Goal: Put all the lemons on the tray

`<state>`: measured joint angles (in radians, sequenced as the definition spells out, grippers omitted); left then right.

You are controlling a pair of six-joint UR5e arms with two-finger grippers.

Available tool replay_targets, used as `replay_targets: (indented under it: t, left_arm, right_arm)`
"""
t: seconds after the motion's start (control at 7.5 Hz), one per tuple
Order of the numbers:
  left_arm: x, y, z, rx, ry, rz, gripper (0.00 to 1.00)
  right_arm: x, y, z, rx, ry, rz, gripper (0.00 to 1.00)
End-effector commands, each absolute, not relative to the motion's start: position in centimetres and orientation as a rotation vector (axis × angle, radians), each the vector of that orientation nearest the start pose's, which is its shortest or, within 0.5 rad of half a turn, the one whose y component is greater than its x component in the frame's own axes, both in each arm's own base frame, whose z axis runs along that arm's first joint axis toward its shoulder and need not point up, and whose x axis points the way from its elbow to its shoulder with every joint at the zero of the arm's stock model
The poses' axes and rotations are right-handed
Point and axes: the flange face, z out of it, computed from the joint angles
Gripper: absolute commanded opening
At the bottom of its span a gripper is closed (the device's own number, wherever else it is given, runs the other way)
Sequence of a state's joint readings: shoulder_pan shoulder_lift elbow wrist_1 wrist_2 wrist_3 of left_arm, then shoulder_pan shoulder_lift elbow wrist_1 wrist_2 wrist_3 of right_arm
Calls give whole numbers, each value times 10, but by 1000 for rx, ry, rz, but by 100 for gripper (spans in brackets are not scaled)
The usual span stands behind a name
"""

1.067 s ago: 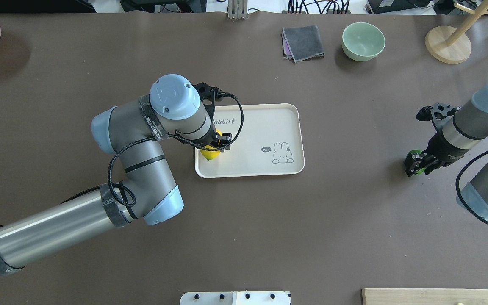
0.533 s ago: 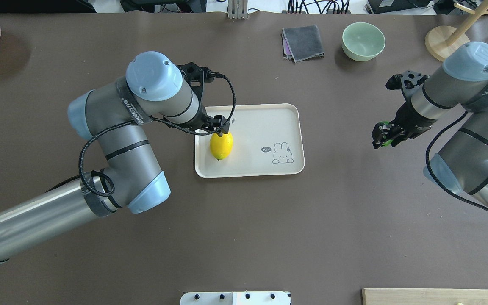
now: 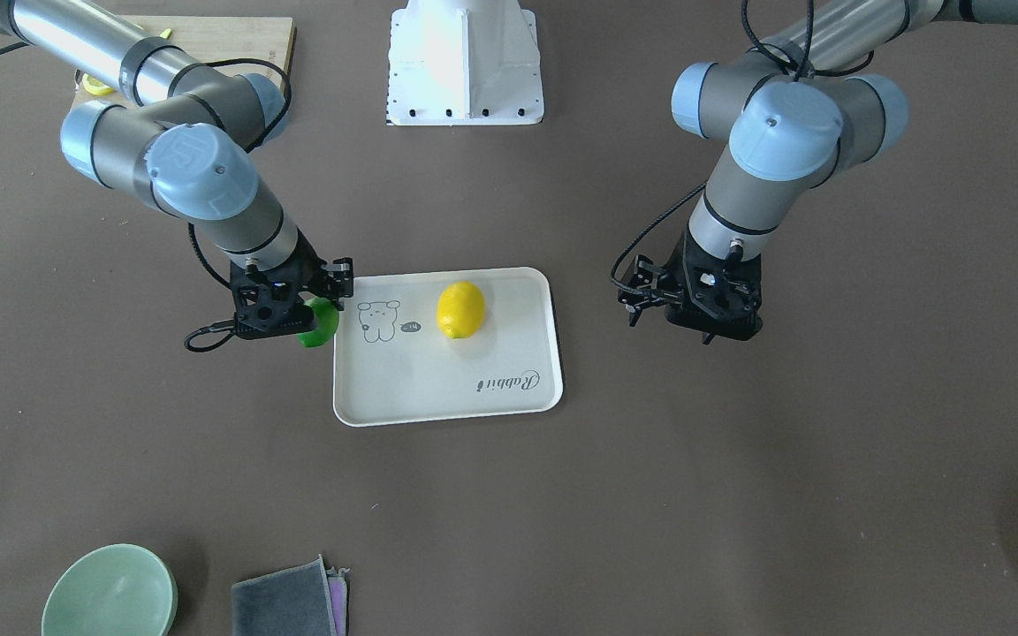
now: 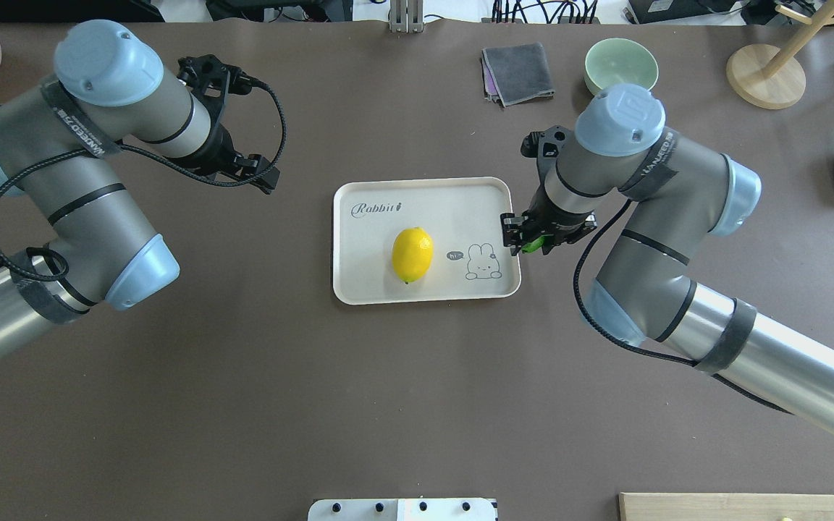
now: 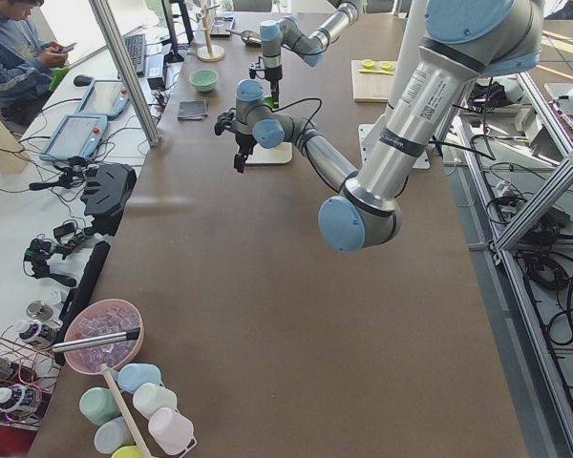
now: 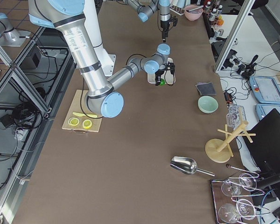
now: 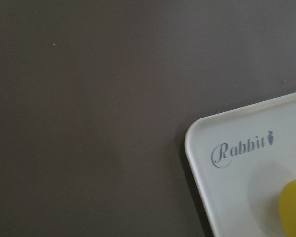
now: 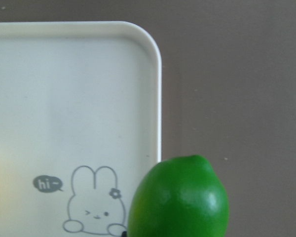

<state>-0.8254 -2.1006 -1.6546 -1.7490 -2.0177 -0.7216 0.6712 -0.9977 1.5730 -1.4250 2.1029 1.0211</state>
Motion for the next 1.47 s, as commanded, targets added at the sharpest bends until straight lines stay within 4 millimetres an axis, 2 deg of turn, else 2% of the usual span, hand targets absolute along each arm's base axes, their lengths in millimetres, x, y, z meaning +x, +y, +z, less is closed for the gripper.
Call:
replay_targets:
  t: [0.0, 0.13, 0.27, 0.4, 0.53, 0.67, 0.8, 0.93, 1.07, 1.2, 1.33]
  left_arm:
    - [373, -562, 312, 301, 810, 218, 97]
    - [373, -562, 311, 301, 812, 213, 97]
    - [374, -562, 312, 299, 812, 212, 97]
    - [374, -562, 313, 295, 813, 208, 97]
    - [375, -561, 311, 293, 815, 208, 97]
    - [376, -559, 312, 269, 833, 215, 97]
    - [371, -561, 314, 252, 835, 211, 97]
    - [356, -567, 315, 231, 815, 193, 97]
    - [332, -573, 319, 199, 806, 164, 97]
    - [303, -571, 330, 212, 785, 206, 97]
    - [260, -573, 350, 227, 747, 230, 97]
  right_arm:
    - [-537, -483, 283, -3, -851, -69, 0]
    - [-537, -483, 280, 0, -853, -68, 7]
    - [-537, -483, 280, 1, -853, -66, 56]
    - [-536, -486, 281, 26, -839, -53, 99]
    - [-533, -488, 280, 37, -837, -47, 100]
    - [-512, -503, 274, 42, -849, -22, 100]
    - [-471, -514, 283, 31, -852, 13, 100]
    - [-411, -527, 295, 20, -841, 62, 100]
    - [-348, -544, 324, 33, -821, 23, 100]
    - [-295, -562, 359, 61, -779, -36, 100]
    - [-243, -573, 399, 84, -737, -82, 100]
